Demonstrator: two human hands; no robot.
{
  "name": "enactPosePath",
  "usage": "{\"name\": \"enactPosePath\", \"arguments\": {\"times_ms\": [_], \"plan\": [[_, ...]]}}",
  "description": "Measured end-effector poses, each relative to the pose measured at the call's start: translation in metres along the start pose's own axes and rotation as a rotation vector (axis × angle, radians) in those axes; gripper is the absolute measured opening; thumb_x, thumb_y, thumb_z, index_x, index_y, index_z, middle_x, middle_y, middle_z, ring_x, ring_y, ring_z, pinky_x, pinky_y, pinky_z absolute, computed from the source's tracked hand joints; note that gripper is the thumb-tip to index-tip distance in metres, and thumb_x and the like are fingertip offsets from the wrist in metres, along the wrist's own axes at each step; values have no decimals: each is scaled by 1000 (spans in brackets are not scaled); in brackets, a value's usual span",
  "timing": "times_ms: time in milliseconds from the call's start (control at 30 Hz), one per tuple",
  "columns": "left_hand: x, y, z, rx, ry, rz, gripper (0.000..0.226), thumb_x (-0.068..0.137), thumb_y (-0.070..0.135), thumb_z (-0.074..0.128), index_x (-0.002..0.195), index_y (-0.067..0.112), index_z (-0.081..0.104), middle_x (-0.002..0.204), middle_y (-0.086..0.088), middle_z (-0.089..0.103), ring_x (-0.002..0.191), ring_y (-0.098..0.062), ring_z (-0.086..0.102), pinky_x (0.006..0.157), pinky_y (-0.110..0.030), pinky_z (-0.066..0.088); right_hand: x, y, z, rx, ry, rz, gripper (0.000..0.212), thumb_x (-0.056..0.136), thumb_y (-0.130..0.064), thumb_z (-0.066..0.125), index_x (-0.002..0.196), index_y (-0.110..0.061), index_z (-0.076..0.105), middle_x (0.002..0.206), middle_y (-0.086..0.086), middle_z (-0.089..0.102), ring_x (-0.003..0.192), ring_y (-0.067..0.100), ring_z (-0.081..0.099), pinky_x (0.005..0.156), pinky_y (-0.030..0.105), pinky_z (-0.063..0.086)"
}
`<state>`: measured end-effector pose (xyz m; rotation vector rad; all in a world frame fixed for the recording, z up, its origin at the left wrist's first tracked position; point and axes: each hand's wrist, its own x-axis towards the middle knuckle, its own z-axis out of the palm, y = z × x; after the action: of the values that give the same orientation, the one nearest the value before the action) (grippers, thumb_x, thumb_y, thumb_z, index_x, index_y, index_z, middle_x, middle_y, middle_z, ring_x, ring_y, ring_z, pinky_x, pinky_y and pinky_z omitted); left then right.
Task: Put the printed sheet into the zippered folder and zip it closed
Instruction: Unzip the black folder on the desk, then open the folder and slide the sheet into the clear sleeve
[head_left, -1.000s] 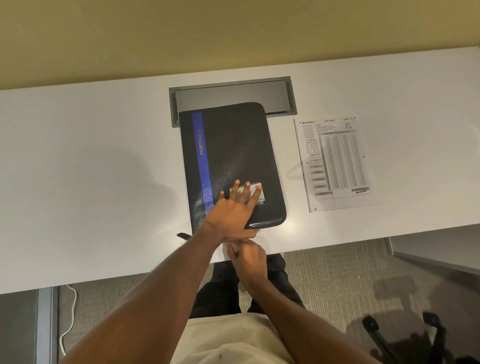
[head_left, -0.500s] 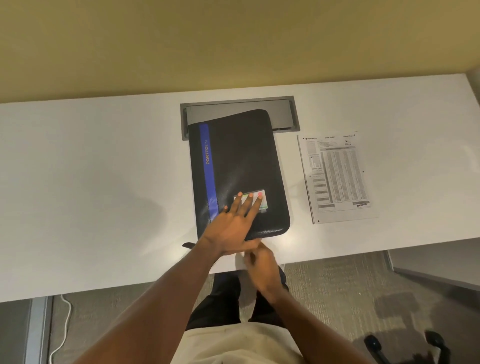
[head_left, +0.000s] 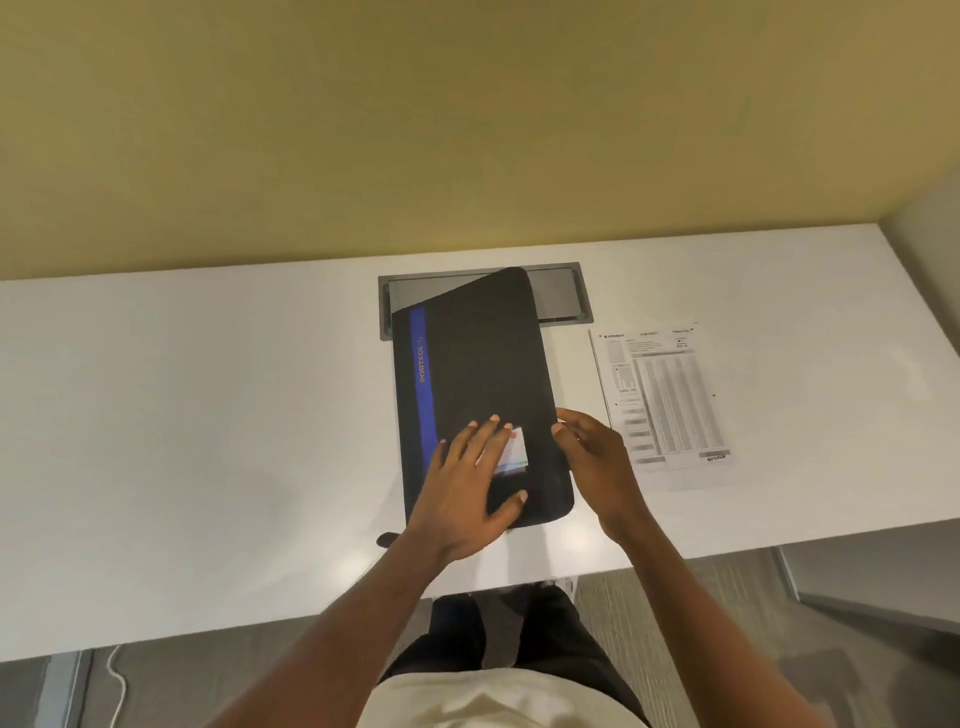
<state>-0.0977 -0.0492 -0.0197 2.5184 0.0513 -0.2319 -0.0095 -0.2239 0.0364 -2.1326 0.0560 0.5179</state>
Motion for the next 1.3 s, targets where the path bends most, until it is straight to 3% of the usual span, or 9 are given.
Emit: {"name": "enactPosePath", "arguments": {"times_ms": [100,200,300,533,633,733,900,1033,1300], "plan": [[24,11,-36,-315,202,-145,75,96,69,40,160,34,24,170,10,17,156,-19,21,122,-44,28,-12,-22,14,-28,62,-110,32,103,-34,56,131,-22,66,125,-9,69,98,-4,62,82,-4,39],[48,18,-82,-447,326,-234,67,100,62,45,158,34,30,168,4,28,153,-22,30,121,-42,30,-25,-46,28,63,14,-173,23,100,-30,62,122,-26,67,107,-21,68,86,-12,64,71,-6,43],[54,16,-121,-442,359,-255,71,96,62,52,158,30,34,163,0,38,144,-27,45,117,-49,40,-37,-67,42,123,-84,-242,26,99,-30,64,125,-32,66,105,-28,66,97,-14,64,79,0,49],[21,-18,-162,-417,435,-234,55,96,13,65,148,20,48,142,0,59,113,-20,65,97,-41,57,-37,-75,78,103,-283,-374,37,100,-41,56,137,-43,56,127,-38,59,114,-4,61,92,12,54],[3,-44,-175,-385,508,-258,50,97,10,63,145,22,51,131,0,63,101,-15,66,83,-26,54,-18,-46,85,-57,-172,-318,42,101,-35,58,143,-33,54,141,-19,56,123,3,58,105,32,53],[-15,-77,-187,-269,543,-323,50,97,12,66,144,20,52,127,-4,60,97,-14,63,74,-17,48,3,-15,86,-347,-191,-232,56,101,-32,58,153,-21,42,162,-2,37,149,19,37,120,34,36],[-43,-132,-192,-102,587,-479,51,95,9,69,142,14,51,130,-18,54,97,-29,63,85,-44,57,28,10,91,-715,-272,-147,76,98,-36,62,161,-24,21,172,1,8,155,29,22,119,45,37],[-61,-170,-178,-90,541,-623,49,94,4,64,139,16,51,136,-16,48,111,-40,60,98,-53,53,31,19,99,-928,-330,-180,80,97,-37,63,161,-24,18,172,3,7,155,28,22,122,47,29],[-74,-196,-122,236,263,-777,46,91,13,67,136,4,58,146,-22,49,130,-46,46,109,-60,39,36,22,109,-992,-414,-152,74,96,-34,64,157,-20,26,170,6,10,150,29,30,118,45,35]]}}
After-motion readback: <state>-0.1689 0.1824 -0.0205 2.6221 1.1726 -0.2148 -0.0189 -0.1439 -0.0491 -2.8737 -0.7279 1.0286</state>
